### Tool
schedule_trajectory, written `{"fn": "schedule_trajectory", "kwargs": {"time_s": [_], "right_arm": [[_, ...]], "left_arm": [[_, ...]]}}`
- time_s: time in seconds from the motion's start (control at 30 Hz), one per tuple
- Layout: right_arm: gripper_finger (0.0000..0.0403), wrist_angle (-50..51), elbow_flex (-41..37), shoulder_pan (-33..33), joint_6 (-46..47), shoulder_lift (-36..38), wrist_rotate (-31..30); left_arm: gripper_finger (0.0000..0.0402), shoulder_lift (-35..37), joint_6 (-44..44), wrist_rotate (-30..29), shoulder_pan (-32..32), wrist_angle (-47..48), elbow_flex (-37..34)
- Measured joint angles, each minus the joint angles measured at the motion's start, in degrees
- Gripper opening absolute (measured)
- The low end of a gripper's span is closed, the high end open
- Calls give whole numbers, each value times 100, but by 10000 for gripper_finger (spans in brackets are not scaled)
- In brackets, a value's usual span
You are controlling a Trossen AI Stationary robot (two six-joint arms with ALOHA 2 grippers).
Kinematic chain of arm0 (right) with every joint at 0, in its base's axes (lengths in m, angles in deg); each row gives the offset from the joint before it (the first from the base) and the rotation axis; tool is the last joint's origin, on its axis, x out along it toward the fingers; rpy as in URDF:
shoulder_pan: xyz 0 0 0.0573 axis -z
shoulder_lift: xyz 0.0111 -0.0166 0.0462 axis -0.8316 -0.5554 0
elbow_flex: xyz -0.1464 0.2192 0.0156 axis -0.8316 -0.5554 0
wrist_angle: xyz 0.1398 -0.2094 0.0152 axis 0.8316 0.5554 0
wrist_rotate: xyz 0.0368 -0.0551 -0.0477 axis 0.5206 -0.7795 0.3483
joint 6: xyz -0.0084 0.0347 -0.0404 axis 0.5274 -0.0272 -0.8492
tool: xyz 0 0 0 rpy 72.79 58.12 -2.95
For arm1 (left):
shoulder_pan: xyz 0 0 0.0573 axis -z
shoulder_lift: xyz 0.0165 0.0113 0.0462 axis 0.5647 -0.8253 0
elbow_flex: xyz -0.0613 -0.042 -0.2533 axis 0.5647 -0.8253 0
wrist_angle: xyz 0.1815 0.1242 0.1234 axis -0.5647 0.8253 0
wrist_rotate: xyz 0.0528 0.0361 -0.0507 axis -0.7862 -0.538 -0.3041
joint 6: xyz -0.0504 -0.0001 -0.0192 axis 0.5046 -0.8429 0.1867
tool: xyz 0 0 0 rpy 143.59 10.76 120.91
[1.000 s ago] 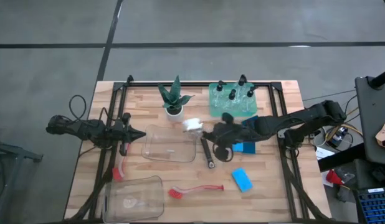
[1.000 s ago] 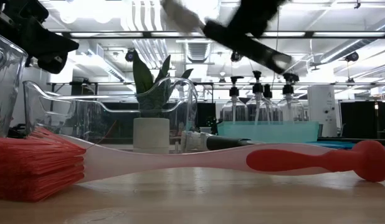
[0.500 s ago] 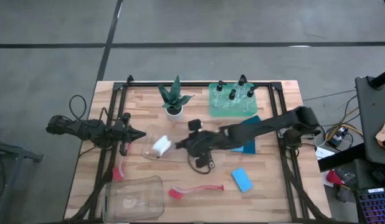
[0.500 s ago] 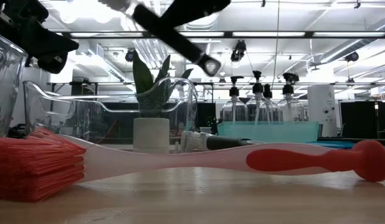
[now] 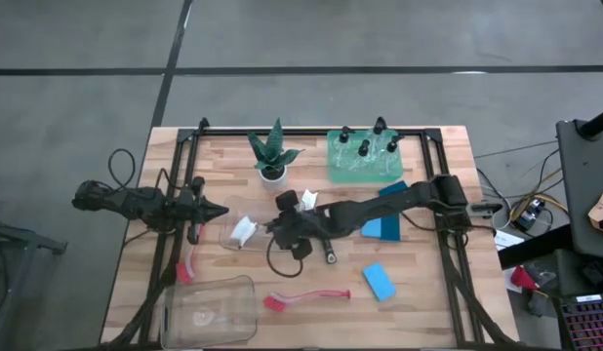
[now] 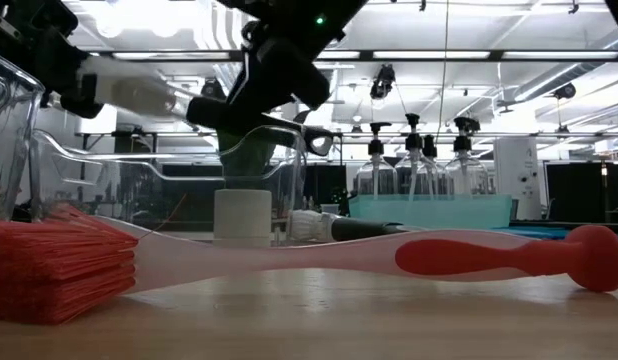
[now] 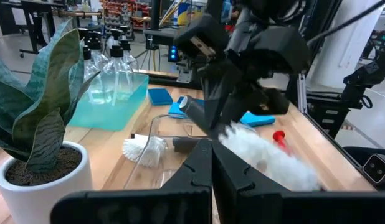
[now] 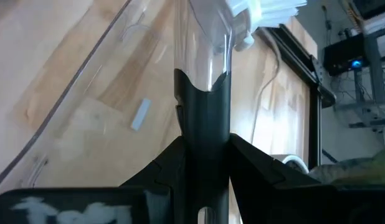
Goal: Pick & Place Kitchen Sink Supplies
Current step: Put the black dish brush into the top transparent bin
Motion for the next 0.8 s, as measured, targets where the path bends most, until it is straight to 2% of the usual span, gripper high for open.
{"fn": "schedule_trajectory", "kwargs": {"time_s": [0.17, 0.43, 0.8], "right_arm": [[95, 526, 426, -62, -62, -83, -159], [95, -43, 596, -163, -601, -62, -198], [95, -70, 659, 93, -189, -656, -138]], "left_arm": [[0, 0, 0, 0, 0, 1, -2], [0, 0, 1, 0, 1, 10, 0], [0, 0, 2, -2, 0, 4, 0]]}}
